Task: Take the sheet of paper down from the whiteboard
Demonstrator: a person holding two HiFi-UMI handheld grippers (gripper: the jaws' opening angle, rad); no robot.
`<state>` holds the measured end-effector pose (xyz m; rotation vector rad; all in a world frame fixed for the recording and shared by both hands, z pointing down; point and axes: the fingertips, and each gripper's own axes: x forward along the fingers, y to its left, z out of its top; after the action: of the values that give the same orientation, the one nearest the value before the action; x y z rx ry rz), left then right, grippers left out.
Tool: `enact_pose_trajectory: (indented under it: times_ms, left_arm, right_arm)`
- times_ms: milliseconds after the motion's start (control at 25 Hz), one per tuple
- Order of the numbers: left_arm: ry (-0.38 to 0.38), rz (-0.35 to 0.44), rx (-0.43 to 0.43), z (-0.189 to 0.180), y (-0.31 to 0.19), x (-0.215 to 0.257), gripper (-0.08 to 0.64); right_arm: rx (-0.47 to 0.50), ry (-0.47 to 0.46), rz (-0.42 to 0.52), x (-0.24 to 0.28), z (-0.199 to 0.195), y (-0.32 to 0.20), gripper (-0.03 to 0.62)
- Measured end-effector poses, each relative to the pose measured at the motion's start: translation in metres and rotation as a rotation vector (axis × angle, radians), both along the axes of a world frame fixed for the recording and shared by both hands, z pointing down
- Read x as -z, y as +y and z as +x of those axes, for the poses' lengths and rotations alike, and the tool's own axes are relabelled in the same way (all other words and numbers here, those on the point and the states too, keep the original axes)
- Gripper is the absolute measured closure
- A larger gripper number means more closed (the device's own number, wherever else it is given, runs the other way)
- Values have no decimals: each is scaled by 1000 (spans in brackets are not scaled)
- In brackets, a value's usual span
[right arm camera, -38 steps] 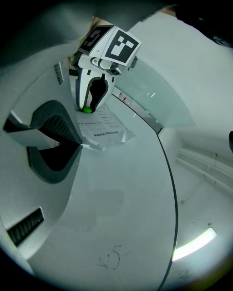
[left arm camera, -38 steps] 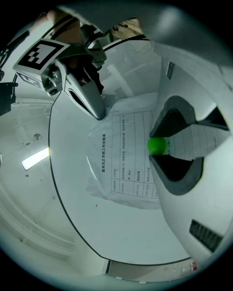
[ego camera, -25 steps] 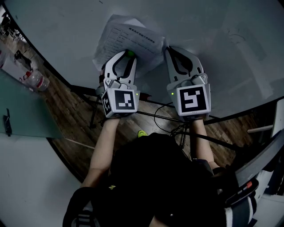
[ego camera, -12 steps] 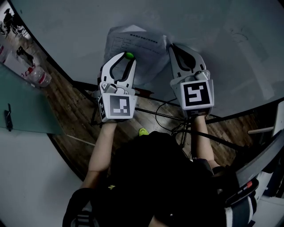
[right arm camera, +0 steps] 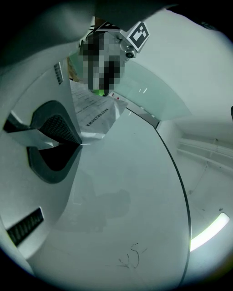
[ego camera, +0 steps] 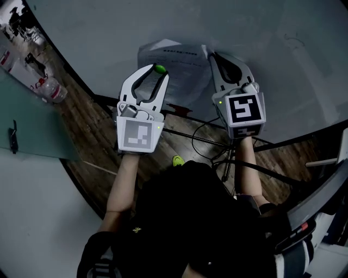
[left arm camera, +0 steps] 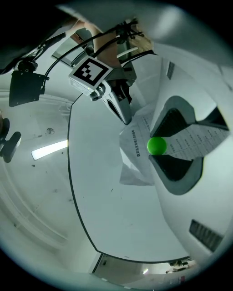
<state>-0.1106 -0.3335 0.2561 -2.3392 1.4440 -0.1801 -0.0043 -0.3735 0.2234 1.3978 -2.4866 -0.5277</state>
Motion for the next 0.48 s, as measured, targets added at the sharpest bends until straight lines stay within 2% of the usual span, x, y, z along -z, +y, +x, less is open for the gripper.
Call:
enact_pose_trajectory:
  times_ms: [120, 320, 480]
  left_arm:
    - [14, -25, -29, 2, 2, -3, 439]
    - [21, -59, -27, 0, 4, -11, 439]
    - [24, -65, -24, -5, 23, -16, 439]
  right_arm:
    - [20, -15, -18, -6, -1, -3, 557]
    - [37, -50, -62, -13, -3, -4, 557]
    - [46, -70, -63, -15, -4, 16, 557]
